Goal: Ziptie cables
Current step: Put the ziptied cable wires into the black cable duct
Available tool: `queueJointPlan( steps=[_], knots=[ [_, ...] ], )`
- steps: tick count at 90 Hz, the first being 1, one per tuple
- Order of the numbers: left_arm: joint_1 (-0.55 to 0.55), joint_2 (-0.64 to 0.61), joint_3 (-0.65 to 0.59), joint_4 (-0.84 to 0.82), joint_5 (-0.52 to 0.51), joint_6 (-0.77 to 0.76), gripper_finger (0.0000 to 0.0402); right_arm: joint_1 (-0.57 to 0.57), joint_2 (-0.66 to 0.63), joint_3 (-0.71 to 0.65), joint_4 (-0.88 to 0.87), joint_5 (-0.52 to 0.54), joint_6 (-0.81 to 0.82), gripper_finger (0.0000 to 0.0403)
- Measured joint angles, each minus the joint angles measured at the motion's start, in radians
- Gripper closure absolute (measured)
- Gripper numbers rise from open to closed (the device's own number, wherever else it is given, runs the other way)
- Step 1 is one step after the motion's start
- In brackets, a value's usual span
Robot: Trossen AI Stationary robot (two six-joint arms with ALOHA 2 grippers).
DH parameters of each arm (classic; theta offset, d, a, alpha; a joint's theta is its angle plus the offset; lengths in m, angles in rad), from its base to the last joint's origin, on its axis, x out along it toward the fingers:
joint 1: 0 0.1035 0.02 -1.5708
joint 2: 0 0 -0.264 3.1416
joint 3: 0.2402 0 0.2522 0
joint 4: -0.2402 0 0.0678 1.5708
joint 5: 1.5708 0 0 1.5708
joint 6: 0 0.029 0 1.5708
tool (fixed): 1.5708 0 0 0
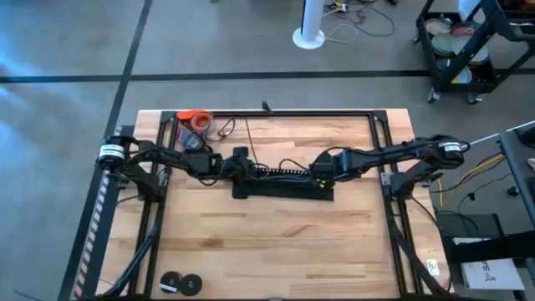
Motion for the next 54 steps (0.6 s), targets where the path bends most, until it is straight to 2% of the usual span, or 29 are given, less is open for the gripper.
queueJointPlan(
  steps=[19,35,54],
  knots=[
    [0.0,-0.001,-0.001,0.014,-0.001,0.0,0.0321,-0.002,-0.02,0.0,0.173,-0.002,-0.044,0.0192],
    [0.0,-0.043,-0.007,-0.012,0.003,0.001,0.0315,-0.004,-0.03,0.0,0.189,0.0,-0.071,0.0196],
    [0.0,-0.187,-0.014,-0.029,0.014,-0.02,0.0302,-0.004,-0.041,0.0,0.129,-0.004,-0.091,0.0203]
  ],
)
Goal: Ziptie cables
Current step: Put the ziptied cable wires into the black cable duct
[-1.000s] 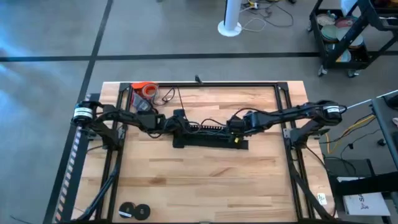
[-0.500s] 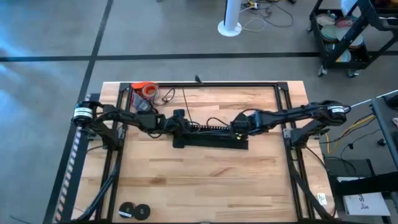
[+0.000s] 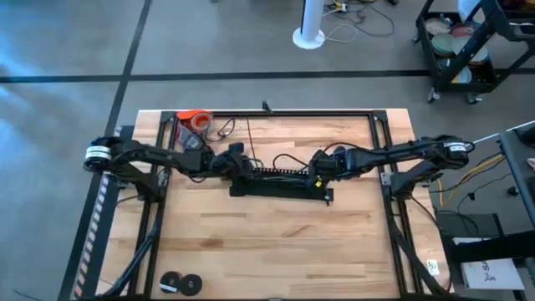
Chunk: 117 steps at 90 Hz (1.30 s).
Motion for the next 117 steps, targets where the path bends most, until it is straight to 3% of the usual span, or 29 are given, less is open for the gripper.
queueJointPlan(
  steps=[17,40,55,68,76,87,102,117],
  knots=[
    [0.0,-0.099,-0.033,-0.038,0.043,-0.039,0.0298,0.004,0.006,-0.013,0.1,-0.059,-0.072,0.0226],
    [0.0,-0.216,-0.045,-0.181,0.039,-0.157,0.0313,-0.001,0.027,-0.028,0.578,-0.025,-0.302,0.0234],
    [0.001,-0.228,-0.134,-0.044,0.039,-0.186,0.0325,-0.066,0.145,0.019,0.785,-0.096,-0.314,0.0249],
    [0.008,-0.188,-0.232,0.151,0.039,-0.193,0.0326,-0.119,0.298,0.158,0.768,-0.196,-0.316,0.0273],
    [0.018,-0.143,-0.264,0.263,0.038,-0.213,0.0325,-0.149,0.381,0.26,0.731,-0.312,-0.33,0.0289],
    [0.027,-0.086,-0.275,0.269,0.036,-0.217,0.0314,-0.181,0.489,0.399,0.677,-0.433,-0.341,0.0305],
    [0.046,-0.03,-0.268,0.269,0.018,-0.211,0.0294,-0.208,0.583,0.538,0.566,-0.446,-0.336,0.0319],
    [0.063,-0.031,-0.27,0.258,-0.007,-0.201,0.0275,-0.21,0.609,0.572,0.537,-0.467,-0.322,0.033]
  ],
)
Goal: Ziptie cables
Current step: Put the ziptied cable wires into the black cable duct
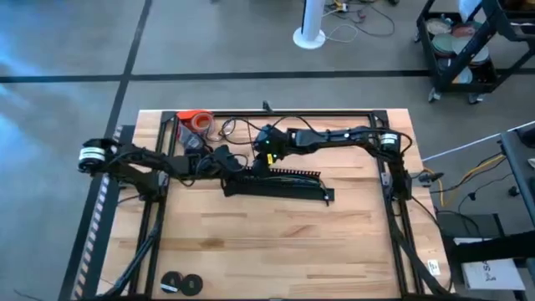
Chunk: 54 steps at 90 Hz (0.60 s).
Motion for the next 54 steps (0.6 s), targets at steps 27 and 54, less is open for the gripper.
queueJointPlan(
  steps=[27,54],
  knots=[
    [0.003,-0.032,0.006,-0.019,0.0,0.01,0.0261,-0.006,0.048,0.0,0.02,0.001,0.037,0.0387],
    [0.004,-0.082,0.006,-0.091,-0.008,0.01,0.027,-0.011,0.046,0.0,0.03,0.007,0.085,0.0391]
  ],
)
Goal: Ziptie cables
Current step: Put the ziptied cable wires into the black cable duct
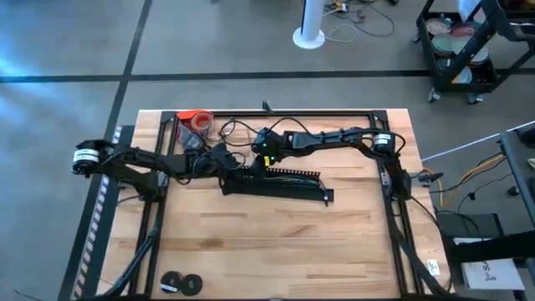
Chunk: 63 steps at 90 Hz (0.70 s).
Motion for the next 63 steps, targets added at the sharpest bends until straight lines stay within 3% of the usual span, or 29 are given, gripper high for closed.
queueJointPlan(
  steps=[39,50,63],
  knots=[
    [0.0,-0.026,0.0,-0.033,-0.001,0.0,0.0298,-0.037,-0.002,0.0,-0.005,-0.026,0.118,0.0276],
    [0.0,-0.029,0.0,-0.033,-0.001,0.0,0.0301,-0.037,-0.002,0.0,0.008,-0.026,0.119,0.0285],
    [0.0,-0.029,0.0,-0.047,-0.001,-0.001,0.0296,-0.033,-0.001,0.0,0.076,-0.035,0.117,0.0348]
  ],
)
